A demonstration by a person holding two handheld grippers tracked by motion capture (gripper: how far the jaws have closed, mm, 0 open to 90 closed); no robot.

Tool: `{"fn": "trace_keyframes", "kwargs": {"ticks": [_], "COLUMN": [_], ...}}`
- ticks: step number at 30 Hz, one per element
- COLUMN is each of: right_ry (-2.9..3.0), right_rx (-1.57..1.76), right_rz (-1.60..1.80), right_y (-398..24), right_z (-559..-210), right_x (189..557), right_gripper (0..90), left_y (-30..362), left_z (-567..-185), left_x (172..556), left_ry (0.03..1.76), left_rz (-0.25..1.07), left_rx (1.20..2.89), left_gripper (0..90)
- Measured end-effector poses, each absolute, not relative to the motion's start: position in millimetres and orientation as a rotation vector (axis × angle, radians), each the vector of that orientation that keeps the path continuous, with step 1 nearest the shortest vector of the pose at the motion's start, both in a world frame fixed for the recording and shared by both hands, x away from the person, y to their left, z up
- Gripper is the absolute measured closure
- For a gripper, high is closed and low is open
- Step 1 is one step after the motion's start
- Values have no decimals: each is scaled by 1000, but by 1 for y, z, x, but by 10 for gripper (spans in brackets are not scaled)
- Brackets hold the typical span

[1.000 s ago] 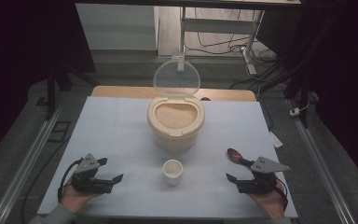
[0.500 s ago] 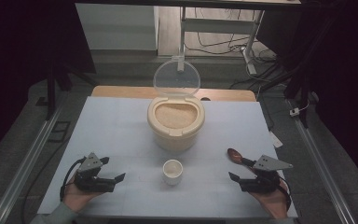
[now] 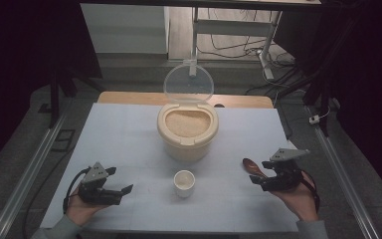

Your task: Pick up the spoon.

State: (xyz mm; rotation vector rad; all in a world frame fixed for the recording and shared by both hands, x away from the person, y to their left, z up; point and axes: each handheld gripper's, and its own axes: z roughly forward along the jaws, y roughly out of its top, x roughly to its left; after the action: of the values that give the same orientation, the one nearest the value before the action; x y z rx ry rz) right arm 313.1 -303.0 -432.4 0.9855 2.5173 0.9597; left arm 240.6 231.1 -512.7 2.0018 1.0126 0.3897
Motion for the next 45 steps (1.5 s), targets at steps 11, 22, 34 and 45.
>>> {"fn": "trace_keyframes", "kwargs": {"ticks": [11, 22, 34, 45], "right_ry": [2539, 2567, 2619, 2680], "right_rx": [1076, 1123, 1166, 1160], "right_rz": [776, 658, 554, 469], "right_y": [-321, -336, -347, -344], "right_z": [-431, -446, -461, -472], "right_x": [341, 349, 350, 352], "right_gripper": [275, 291, 329, 376], "left_y": [232, 233, 234, 235], "left_z": [-514, -515, -516, -517], "left_x": [241, 241, 239, 239], "left_ry": [1032, 1029, 1033, 1037], "left_rz": [385, 377, 367, 364], "left_rx": [2003, 2010, 2012, 2011], "left_gripper": [107, 107, 107, 107]}}
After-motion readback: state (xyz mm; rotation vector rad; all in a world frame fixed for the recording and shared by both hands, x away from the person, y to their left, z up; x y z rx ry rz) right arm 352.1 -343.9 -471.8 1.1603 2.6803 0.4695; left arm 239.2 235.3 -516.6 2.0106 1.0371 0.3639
